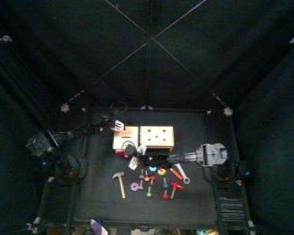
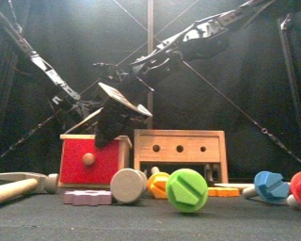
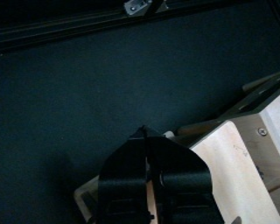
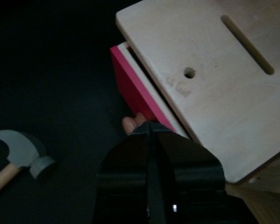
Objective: Close drawer
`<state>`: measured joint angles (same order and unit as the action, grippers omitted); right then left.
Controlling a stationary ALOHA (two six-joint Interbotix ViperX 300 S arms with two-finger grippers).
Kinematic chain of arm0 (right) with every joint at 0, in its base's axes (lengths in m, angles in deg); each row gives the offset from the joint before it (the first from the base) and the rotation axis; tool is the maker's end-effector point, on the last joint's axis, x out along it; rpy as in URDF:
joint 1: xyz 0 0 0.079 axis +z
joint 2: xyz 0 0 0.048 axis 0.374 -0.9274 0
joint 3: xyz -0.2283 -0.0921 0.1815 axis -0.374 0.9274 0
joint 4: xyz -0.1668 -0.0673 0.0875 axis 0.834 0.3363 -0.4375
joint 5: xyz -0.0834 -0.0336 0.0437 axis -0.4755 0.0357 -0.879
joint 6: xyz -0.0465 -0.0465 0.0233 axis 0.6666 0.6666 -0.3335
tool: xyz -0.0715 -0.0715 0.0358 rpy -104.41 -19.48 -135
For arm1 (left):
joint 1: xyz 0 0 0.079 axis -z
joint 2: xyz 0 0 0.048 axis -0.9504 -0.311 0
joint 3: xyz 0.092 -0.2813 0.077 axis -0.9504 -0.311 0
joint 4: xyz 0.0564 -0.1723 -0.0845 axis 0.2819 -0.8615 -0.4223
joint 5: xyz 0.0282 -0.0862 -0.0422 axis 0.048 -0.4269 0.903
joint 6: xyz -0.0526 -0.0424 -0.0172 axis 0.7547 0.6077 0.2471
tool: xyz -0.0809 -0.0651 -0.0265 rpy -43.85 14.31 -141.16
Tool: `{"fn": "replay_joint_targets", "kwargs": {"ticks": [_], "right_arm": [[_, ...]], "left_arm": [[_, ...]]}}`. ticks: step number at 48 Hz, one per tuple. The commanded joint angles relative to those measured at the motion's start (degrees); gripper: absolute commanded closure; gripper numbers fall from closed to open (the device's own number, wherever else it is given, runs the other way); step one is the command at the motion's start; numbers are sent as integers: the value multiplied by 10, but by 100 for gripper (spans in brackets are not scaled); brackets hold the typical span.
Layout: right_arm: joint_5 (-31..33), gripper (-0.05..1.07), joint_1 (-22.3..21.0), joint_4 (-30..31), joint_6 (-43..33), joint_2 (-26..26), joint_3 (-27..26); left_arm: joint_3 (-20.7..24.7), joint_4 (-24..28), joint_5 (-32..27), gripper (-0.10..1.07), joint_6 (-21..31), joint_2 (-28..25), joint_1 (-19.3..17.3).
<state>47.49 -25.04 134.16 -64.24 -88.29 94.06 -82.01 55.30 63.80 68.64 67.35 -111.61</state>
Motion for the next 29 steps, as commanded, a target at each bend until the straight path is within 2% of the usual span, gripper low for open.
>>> {"fn": "replay_joint_targets", "kwargs": {"ticks": [1,21,29], "right_arm": [[2,77,-12,3,0,13,-13],[3,77,-18,0,-1,7,-16],[-2,77,-15,3,0,14,-18]], "left_arm": [[4,0,1,70,1,8,3],[5,0,0,70,0,9,3],[4,0,18,70,1,19,0]]}}
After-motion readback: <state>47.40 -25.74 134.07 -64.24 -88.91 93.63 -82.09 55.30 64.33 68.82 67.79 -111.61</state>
